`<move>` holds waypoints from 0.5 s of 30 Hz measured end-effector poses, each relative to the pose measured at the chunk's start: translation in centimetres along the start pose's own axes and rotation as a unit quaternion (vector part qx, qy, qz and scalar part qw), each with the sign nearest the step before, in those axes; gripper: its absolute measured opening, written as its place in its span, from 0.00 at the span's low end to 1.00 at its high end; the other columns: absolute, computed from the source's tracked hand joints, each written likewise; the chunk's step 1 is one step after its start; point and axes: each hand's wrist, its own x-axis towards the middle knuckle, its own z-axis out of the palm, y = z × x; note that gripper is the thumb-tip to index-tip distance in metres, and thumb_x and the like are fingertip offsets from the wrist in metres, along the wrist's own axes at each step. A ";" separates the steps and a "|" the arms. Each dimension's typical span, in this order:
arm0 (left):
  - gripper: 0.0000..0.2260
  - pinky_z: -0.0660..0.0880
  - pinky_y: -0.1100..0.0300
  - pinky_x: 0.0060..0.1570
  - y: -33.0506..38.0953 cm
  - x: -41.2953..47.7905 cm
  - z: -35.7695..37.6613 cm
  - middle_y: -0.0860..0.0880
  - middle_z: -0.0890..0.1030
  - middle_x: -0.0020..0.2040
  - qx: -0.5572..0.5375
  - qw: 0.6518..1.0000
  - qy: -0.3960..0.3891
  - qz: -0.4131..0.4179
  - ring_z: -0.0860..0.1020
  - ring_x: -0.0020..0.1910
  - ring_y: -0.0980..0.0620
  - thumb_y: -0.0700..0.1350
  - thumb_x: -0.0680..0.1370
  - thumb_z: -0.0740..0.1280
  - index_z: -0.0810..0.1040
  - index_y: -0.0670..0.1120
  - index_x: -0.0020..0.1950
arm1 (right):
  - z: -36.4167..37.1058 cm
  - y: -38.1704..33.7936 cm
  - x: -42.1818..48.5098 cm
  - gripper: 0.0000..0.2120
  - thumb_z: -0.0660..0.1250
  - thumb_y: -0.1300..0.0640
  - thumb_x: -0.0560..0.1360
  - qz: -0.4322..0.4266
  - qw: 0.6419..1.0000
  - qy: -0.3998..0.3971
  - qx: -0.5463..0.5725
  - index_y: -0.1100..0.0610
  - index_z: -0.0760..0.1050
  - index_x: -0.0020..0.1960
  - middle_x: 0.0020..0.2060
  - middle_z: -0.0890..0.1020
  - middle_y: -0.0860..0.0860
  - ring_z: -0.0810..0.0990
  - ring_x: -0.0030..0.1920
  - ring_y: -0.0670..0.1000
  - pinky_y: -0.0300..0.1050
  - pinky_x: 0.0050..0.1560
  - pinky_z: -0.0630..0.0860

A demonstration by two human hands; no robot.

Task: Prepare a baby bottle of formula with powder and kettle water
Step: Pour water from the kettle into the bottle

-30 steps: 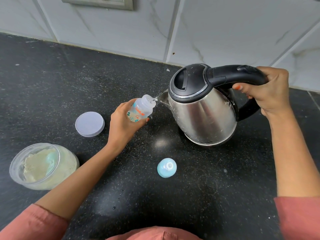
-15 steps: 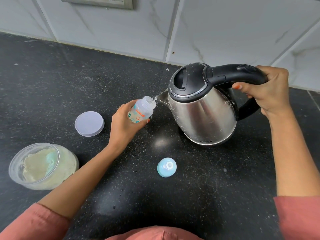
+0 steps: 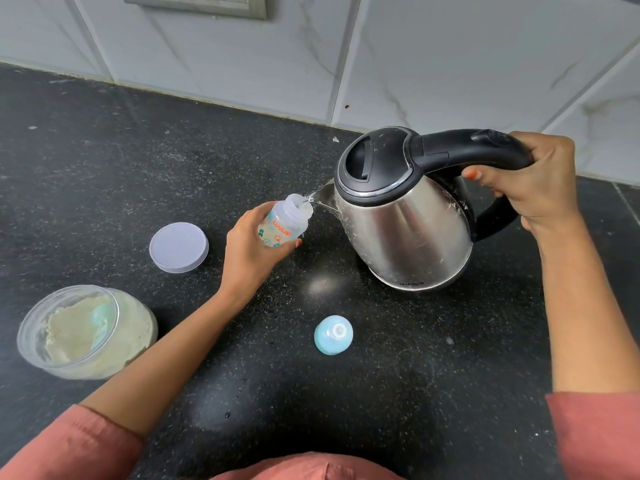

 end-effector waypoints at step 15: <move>0.26 0.69 0.63 0.55 -0.5 0.1 0.5 0.56 0.76 0.55 -0.032 0.999 -0.006 -0.003 0.73 0.55 0.57 0.42 0.65 0.77 0.74 0.47 0.61 | 0.4 0.0 0.1 0.29 0.74 0.35 0.55 0.007 1.000 0.005 0.021 0.55 0.79 0.45 0.25 0.78 0.37 0.71 0.24 0.39 0.30 0.26 0.64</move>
